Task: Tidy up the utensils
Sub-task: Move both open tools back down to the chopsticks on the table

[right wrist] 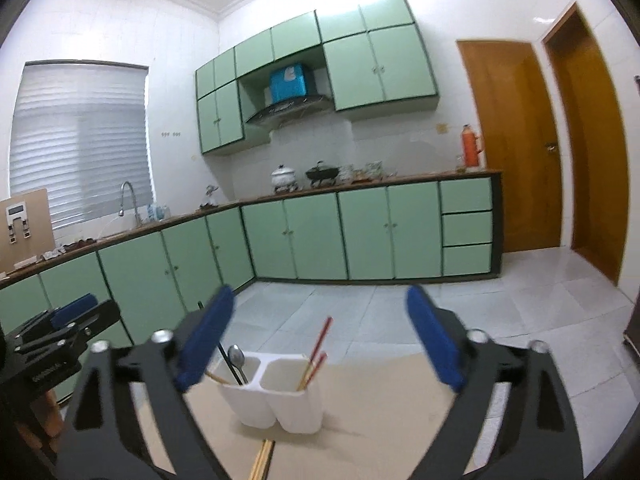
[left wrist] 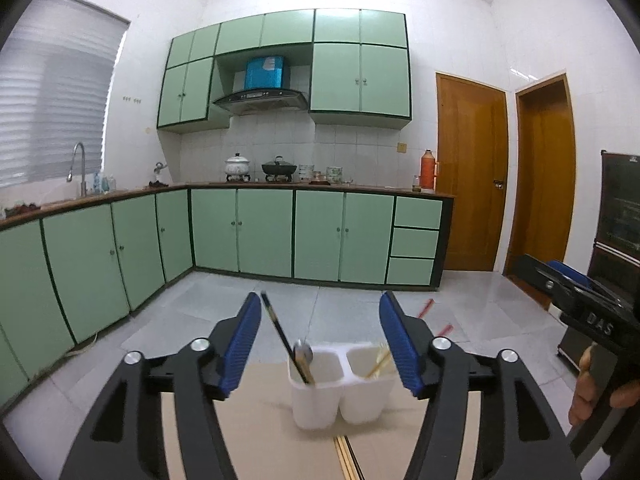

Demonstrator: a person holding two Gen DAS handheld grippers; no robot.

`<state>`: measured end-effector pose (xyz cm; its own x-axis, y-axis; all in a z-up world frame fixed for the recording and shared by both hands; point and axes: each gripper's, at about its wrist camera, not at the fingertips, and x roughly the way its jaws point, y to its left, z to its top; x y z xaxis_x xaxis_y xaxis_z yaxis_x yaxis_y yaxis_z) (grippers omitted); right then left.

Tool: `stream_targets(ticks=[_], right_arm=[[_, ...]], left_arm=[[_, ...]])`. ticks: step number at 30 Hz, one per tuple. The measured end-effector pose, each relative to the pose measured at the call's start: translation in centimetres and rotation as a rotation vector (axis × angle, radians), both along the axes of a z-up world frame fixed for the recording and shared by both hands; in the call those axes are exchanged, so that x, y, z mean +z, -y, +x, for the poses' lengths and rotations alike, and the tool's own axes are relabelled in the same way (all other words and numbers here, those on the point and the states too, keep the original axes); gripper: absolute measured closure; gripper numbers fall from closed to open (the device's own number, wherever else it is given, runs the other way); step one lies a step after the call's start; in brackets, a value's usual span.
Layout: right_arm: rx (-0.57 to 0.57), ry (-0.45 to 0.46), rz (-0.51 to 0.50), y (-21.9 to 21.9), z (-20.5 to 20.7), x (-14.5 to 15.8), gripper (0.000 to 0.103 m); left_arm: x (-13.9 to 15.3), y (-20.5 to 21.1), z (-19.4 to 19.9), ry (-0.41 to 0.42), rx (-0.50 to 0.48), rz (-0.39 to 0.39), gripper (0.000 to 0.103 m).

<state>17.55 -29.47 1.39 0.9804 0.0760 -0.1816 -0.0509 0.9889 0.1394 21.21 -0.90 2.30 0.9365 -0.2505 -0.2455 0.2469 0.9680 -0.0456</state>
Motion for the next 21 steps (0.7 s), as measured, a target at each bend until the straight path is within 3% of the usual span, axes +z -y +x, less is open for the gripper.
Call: stream_targets(ticks=[9,21], right_arm=[[-0.032,-0.07,-0.085,-1.0,-6.5,-5.3,0.006],[-0.031,-0.241,-0.098,-4.6,-10.3,-14.6,0.006]], left_arm=[[-4.7,-1.8,-5.9,-0.044,0.053,0.022,0.028],[-13.0,-2.7,-9.5,-0.171,0.071,0.082,0.028]])
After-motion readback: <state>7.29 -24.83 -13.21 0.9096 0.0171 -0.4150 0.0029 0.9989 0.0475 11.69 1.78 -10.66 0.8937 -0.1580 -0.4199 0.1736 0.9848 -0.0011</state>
